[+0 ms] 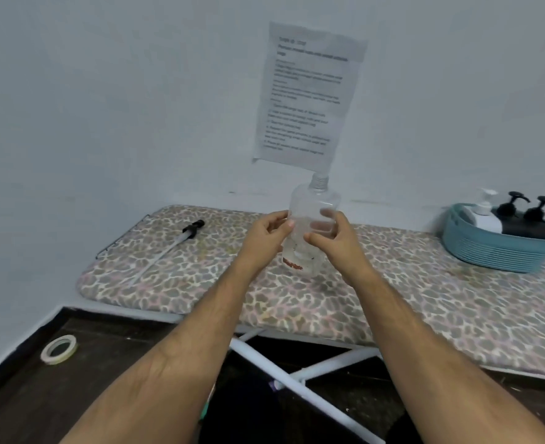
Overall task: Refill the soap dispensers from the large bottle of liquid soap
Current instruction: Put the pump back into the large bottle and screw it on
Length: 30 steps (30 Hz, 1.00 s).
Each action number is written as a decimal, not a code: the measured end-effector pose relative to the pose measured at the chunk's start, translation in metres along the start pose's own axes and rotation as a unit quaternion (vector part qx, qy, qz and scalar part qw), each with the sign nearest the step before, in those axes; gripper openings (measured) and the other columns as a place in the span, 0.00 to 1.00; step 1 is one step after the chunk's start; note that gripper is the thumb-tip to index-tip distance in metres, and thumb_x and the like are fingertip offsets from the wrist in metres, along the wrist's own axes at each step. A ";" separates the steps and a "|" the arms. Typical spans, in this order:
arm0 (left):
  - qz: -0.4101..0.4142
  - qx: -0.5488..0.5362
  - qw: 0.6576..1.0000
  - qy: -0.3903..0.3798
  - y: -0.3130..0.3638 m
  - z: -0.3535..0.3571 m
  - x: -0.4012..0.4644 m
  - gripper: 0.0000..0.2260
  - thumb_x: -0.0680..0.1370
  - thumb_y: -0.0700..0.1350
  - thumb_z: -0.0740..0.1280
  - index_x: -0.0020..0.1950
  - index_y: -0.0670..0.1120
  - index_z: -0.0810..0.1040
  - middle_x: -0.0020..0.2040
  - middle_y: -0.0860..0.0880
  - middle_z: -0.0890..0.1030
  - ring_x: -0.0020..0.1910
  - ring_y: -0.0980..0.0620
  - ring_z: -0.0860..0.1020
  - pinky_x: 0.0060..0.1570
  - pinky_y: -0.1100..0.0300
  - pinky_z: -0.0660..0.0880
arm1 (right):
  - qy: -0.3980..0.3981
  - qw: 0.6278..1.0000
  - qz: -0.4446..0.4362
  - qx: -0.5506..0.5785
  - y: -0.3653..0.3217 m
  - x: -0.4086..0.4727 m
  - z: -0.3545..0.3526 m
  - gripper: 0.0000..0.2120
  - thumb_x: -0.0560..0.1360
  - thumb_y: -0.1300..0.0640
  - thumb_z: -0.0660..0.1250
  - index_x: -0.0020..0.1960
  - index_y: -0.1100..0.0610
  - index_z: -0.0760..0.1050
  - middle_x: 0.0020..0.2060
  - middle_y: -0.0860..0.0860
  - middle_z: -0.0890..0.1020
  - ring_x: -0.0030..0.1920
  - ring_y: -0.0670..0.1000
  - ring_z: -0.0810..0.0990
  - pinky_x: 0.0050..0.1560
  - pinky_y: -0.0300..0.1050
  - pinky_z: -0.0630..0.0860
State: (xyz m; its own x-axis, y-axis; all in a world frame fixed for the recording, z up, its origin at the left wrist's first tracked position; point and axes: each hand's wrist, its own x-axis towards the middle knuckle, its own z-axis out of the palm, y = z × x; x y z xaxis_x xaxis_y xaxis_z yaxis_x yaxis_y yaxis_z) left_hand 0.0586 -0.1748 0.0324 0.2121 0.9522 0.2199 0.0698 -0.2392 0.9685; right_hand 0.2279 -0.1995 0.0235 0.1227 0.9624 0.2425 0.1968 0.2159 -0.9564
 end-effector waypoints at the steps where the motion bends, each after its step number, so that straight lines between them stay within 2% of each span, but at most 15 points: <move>1: -0.003 0.002 1.000 0.006 -0.005 -0.010 0.001 0.14 0.81 0.48 0.66 0.67 0.49 0.78 0.58 0.50 0.83 0.56 0.54 0.82 0.49 0.56 0.81 | -0.011 1.000 0.002 0.002 0.001 0.004 0.009 0.30 0.73 0.59 0.75 0.70 0.51 0.66 0.61 0.54 0.77 0.59 0.51 0.80 0.53 0.44 0.78; 4: -0.001 0.019 1.000 0.017 -0.016 -0.031 0.000 0.15 0.81 0.48 0.66 0.68 0.49 0.77 0.60 0.51 0.82 0.56 0.55 0.82 0.47 0.60 0.80 | -0.038 0.999 0.003 -0.006 0.008 0.013 0.027 0.29 0.73 0.58 0.75 0.69 0.50 0.67 0.61 0.53 0.78 0.60 0.52 0.80 0.55 0.47 0.79; 7: -0.012 0.047 0.998 0.044 -0.026 -0.054 0.003 0.17 0.81 0.48 0.67 0.69 0.48 0.76 0.61 0.50 0.81 0.59 0.55 0.80 0.53 0.60 0.79 | -0.060 0.998 0.003 -0.014 0.014 0.016 0.038 0.30 0.73 0.57 0.76 0.71 0.52 0.66 0.61 0.52 0.78 0.60 0.51 0.79 0.55 0.46 0.79; 10: -0.026 0.093 0.987 0.127 -0.032 -0.089 0.012 0.16 0.80 0.50 0.68 0.66 0.47 0.77 0.59 0.50 0.81 0.58 0.52 0.80 0.56 0.53 0.79 | -0.070 0.997 0.002 -0.019 0.017 0.019 0.041 0.32 0.74 0.55 0.75 0.73 0.51 0.66 0.61 0.50 0.77 0.60 0.49 0.79 0.51 0.41 0.78; 12: -0.030 0.144 0.971 0.187 -0.035 -0.114 0.018 0.15 0.79 0.51 0.69 0.65 0.48 0.78 0.56 0.53 0.80 0.55 0.54 0.79 0.57 0.54 0.78 | -0.074 0.997 0.001 -0.018 0.021 0.020 0.040 0.32 0.74 0.55 0.75 0.73 0.51 0.65 0.62 0.50 0.77 0.61 0.48 0.79 0.52 0.42 0.78; 15: -0.034 0.246 0.937 0.246 -0.045 -0.145 0.026 0.18 0.78 0.53 0.69 0.65 0.47 0.78 0.56 0.51 0.82 0.50 0.54 0.81 0.54 0.55 0.79 | -0.075 0.997 -0.005 -0.016 0.027 0.021 0.041 0.32 0.74 0.54 0.74 0.74 0.49 0.65 0.64 0.49 0.77 0.61 0.47 0.79 0.56 0.46 0.79; 17: -0.050 0.306 0.914 0.263 -0.052 -0.159 0.031 0.20 0.78 0.54 0.69 0.67 0.48 0.77 0.58 0.51 0.83 0.43 0.56 0.81 0.42 0.59 0.79 | -0.075 0.997 -0.011 -0.018 0.031 0.021 0.043 0.31 0.75 0.54 0.73 0.74 0.48 0.64 0.64 0.48 0.77 0.61 0.45 0.79 0.56 0.45 0.80; 18: -0.065 0.338 0.901 0.264 -0.055 -0.165 0.035 0.21 0.78 0.54 0.69 0.69 0.48 0.76 0.59 0.51 0.82 0.38 0.58 0.80 0.34 0.62 0.75 | -0.075 0.997 -0.013 -0.012 0.033 0.021 0.044 0.31 0.75 0.54 0.72 0.74 0.48 0.63 0.64 0.48 0.77 0.61 0.45 0.79 0.54 0.43 0.80; 20: -0.098 0.398 0.878 0.248 -0.062 -0.173 0.042 0.24 0.77 0.55 0.70 0.72 0.49 0.73 0.57 0.51 0.83 0.30 0.60 0.77 0.26 0.66 0.68 | -0.073 0.997 -0.016 0.005 0.037 0.020 0.047 0.31 0.76 0.55 0.71 0.75 0.48 0.63 0.64 0.48 0.76 0.61 0.46 0.79 0.52 0.41 0.80; 22: -0.130 0.431 0.867 0.215 -0.071 -0.177 0.050 0.26 0.76 0.57 0.71 0.71 0.49 0.73 0.43 0.51 0.85 0.26 0.58 0.79 0.22 0.64 0.70 | -0.068 0.997 -0.019 0.021 0.041 0.019 0.051 0.30 0.77 0.56 0.71 0.75 0.48 0.63 0.65 0.48 0.76 0.62 0.47 0.79 0.56 0.44 0.80; 24: -0.162 0.478 0.842 0.191 -0.077 -0.179 0.057 0.21 0.75 0.59 0.71 0.62 0.49 0.78 0.34 0.52 0.83 0.27 0.55 0.81 0.27 0.62 0.77 | -0.064 0.997 -0.020 0.034 0.044 0.019 0.053 0.29 0.77 0.57 0.70 0.74 0.47 0.63 0.65 0.48 0.76 0.62 0.47 0.79 0.59 0.48 0.79; 26: -0.179 0.523 0.813 0.185 -0.081 -0.178 0.065 0.19 0.75 0.61 0.70 0.57 0.49 0.80 0.36 0.51 0.82 0.32 0.53 0.82 0.36 0.56 0.82 | -0.062 0.997 -0.018 0.042 0.047 0.020 0.054 0.29 0.77 0.57 0.70 0.74 0.46 0.63 0.65 0.48 0.76 0.63 0.47 0.78 0.60 0.50 0.79; 28: -0.184 0.519 0.814 0.188 -0.078 -0.173 0.070 0.16 0.76 0.57 0.71 0.57 0.48 0.80 0.35 0.51 0.82 0.32 0.51 0.82 0.38 0.54 0.83 | -0.062 0.997 -0.014 0.049 0.048 0.020 0.054 0.29 0.78 0.57 0.69 0.74 0.44 0.63 0.65 0.47 0.76 0.63 0.47 0.78 0.60 0.51 0.79; 30: -0.174 0.486 0.834 0.195 -0.072 -0.167 0.074 0.12 0.77 0.54 0.71 0.56 0.49 0.81 0.34 0.51 0.82 0.29 0.52 0.81 0.35 0.56 0.82 | -0.065 0.996 -0.010 0.057 0.050 0.019 0.054 0.28 0.78 0.57 0.69 0.74 0.43 0.63 0.65 0.45 0.76 0.63 0.46 0.78 0.60 0.51 0.79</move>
State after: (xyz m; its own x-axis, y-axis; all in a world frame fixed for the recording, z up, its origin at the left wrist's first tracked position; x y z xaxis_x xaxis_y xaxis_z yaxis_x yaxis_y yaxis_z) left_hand -0.0938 -0.0555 -0.0016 -0.3058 0.9402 0.1500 0.8585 0.2042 0.4704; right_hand 0.1875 -0.1614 -0.0284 -0.0084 0.9695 0.2449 0.0860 0.2447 -0.9658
